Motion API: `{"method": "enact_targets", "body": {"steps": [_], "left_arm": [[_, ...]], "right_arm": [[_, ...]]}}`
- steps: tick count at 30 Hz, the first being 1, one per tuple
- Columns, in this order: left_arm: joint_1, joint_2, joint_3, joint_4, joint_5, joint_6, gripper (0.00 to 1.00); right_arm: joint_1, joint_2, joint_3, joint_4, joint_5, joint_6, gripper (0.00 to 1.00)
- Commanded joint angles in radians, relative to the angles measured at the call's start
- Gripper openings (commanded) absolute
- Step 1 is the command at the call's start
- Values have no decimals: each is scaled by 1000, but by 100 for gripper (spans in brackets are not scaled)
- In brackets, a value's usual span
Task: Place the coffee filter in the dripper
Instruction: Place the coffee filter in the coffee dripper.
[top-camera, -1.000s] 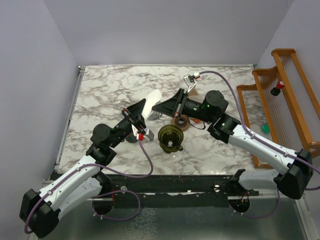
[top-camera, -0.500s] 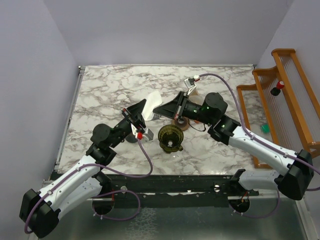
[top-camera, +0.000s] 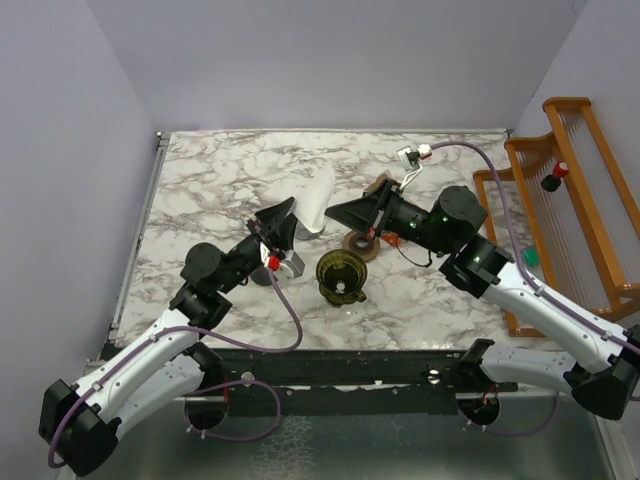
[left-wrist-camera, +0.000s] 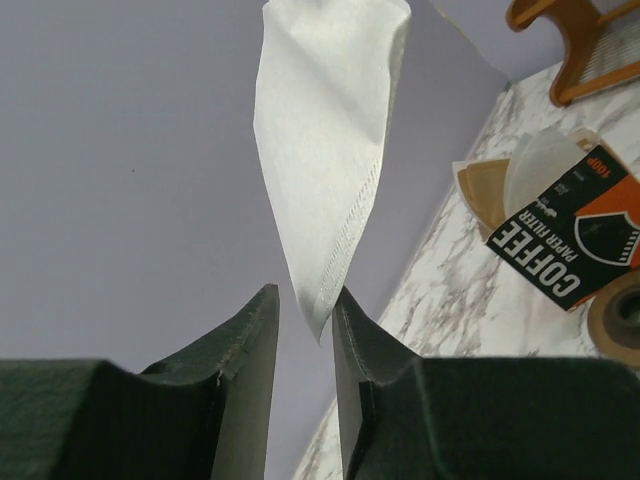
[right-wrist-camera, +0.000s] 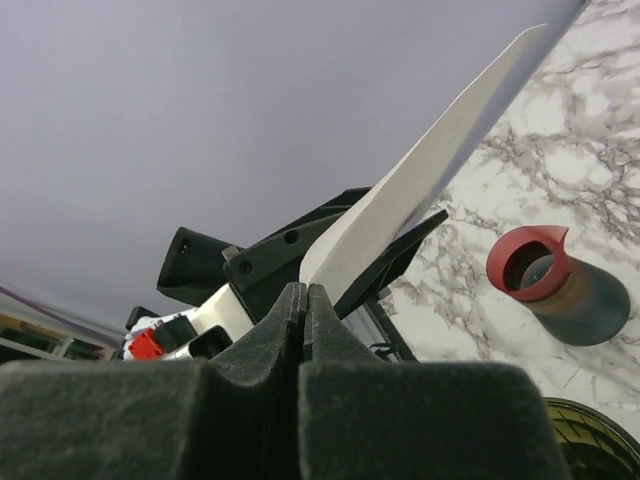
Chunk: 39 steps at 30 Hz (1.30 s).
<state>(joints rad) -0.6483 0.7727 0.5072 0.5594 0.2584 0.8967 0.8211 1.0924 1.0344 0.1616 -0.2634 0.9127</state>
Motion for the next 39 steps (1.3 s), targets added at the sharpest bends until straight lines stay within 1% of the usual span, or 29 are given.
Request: {"method": "enact_targets", "body": {"steps": [1, 8, 14, 18, 21, 24, 26, 28, 30, 31, 32, 36, 39], "left_arm": [[-4, -13, 107, -184, 125, -133, 31], [-4, -9, 231, -437, 218, -267, 34], [-4, -37, 291, -550, 315, -349, 34], [-4, -47, 338, -595, 332, -452, 32], [-4, -32, 387, -639, 273, -574, 35], [-4, 14, 479, -748, 204, -664, 36], [-4, 43, 536, -802, 182, -714, 38], [-3, 62, 559, -828, 195, -772, 43], [-4, 70, 566, -823, 207, -827, 52], [-4, 71, 564, -813, 202, -857, 54], [-4, 69, 556, -798, 193, -884, 55], [-4, 51, 535, -757, 86, -1013, 55], [-4, 29, 529, -726, 34, -1103, 56]], "right_arm": [[6, -38, 62, -121, 92, -158, 0], [6, -28, 182, -289, 154, -375, 0], [6, 46, 312, -436, 126, -591, 0], [7, 82, 355, -495, 98, -714, 1], [10, 102, 379, -532, 112, -778, 1], [21, 117, 398, -560, 130, -833, 1], [29, 122, 403, -565, 133, -867, 0], [42, 122, 399, -565, 152, -900, 0], [62, 115, 383, -550, 177, -943, 1], [73, 110, 374, -538, 194, -956, 0], [82, 106, 362, -528, 208, -966, 1], [113, 88, 320, -484, 257, -992, 0], [146, 81, 291, -456, 328, -1013, 1]]}}
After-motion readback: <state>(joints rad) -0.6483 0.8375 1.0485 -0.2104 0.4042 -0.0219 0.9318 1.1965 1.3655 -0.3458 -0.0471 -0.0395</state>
